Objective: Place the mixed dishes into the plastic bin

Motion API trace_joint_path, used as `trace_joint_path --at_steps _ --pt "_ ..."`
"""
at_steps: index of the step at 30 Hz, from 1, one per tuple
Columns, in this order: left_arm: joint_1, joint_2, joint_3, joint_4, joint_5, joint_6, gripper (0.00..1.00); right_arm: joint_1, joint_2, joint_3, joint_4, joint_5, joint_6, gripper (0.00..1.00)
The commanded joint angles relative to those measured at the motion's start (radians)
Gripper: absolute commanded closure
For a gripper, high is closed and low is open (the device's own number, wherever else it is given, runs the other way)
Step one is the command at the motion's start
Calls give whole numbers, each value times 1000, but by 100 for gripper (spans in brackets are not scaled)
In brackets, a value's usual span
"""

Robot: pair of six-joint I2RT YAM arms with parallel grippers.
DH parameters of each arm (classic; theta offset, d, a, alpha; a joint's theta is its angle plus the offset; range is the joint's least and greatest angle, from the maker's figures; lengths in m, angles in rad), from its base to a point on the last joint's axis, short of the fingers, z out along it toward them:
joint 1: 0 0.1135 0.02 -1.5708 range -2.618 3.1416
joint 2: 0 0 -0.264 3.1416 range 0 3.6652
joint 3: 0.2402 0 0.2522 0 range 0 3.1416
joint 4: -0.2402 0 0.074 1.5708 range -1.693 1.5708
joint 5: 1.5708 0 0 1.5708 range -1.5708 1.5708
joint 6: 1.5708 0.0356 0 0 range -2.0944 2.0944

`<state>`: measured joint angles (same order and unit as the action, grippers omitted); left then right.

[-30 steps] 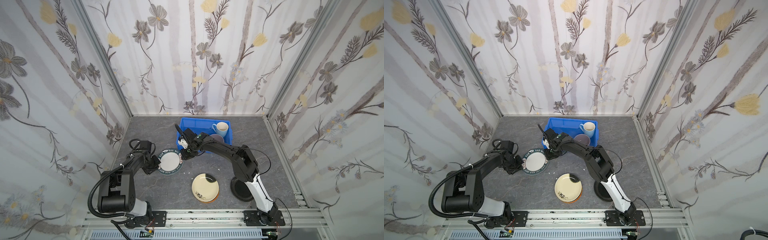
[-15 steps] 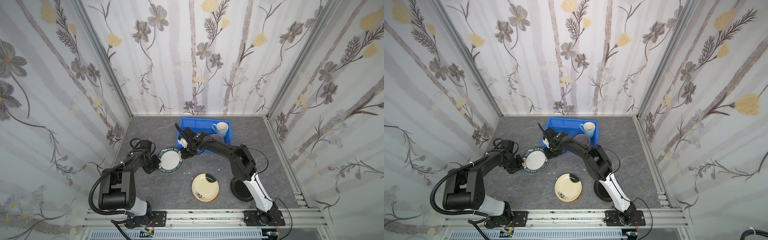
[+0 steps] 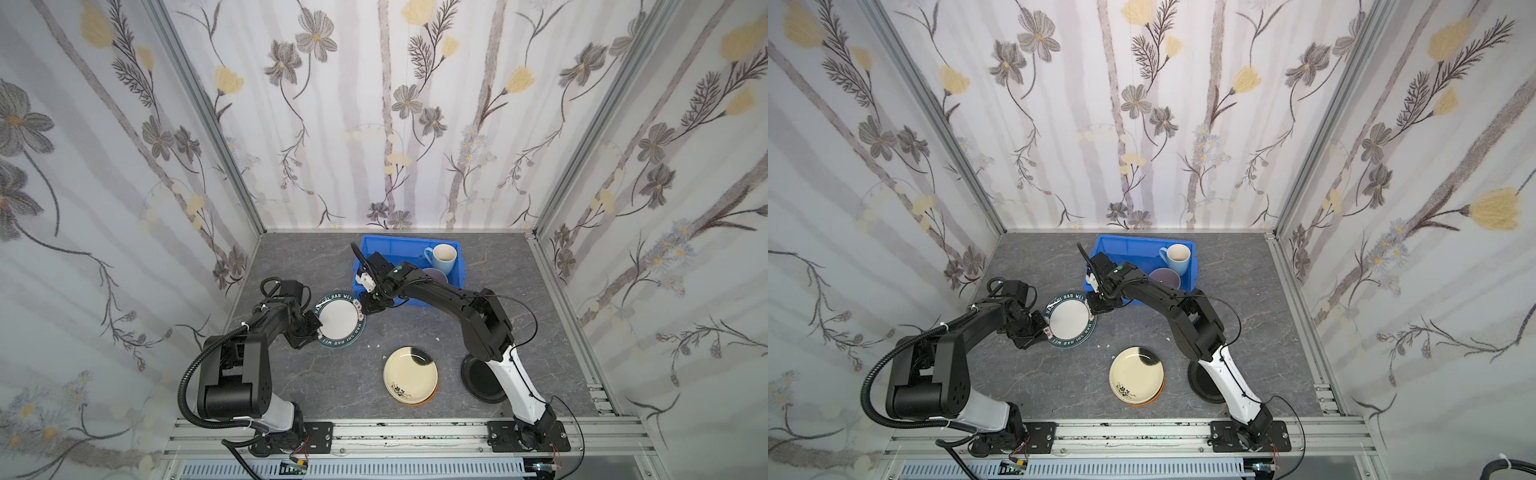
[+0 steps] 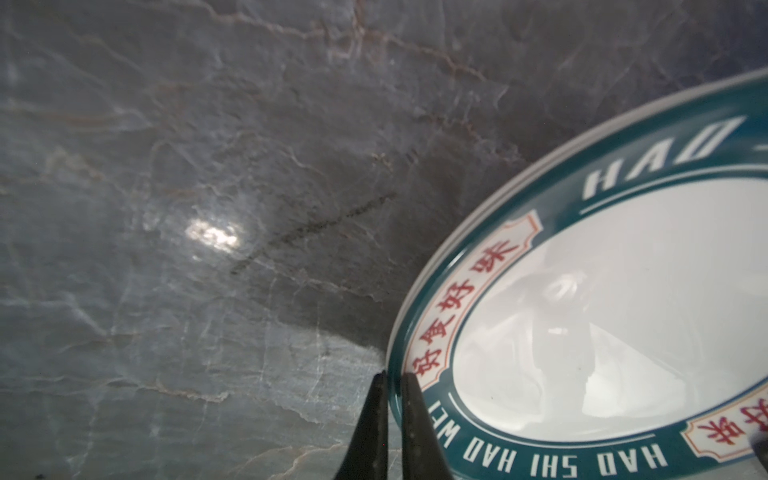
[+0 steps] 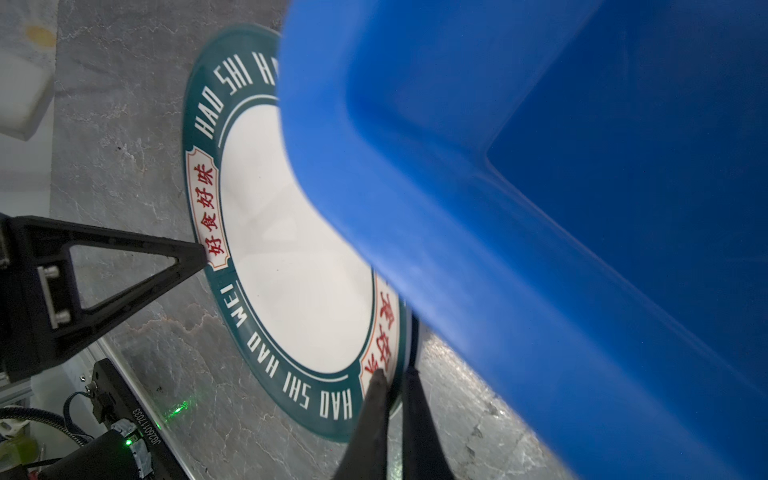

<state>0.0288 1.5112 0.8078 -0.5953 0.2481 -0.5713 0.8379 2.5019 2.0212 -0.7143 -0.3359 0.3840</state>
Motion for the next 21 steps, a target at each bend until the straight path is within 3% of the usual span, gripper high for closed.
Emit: trace_joint_path --at_steps 1,5,11,21 --pt "-1 -7 -1 34 10 9 92 4 1 -7 -11 -89 -20 100" --pt "-1 -27 -1 21 10 13 91 1 -21 -35 -3 -105 -10 100" --pt "-1 -54 -3 -3 17 21 81 -2 -57 -91 4 -114 1 100" --pt "0 -49 7 0 -7 29 82 -2 -100 -147 25 -86 0 98"
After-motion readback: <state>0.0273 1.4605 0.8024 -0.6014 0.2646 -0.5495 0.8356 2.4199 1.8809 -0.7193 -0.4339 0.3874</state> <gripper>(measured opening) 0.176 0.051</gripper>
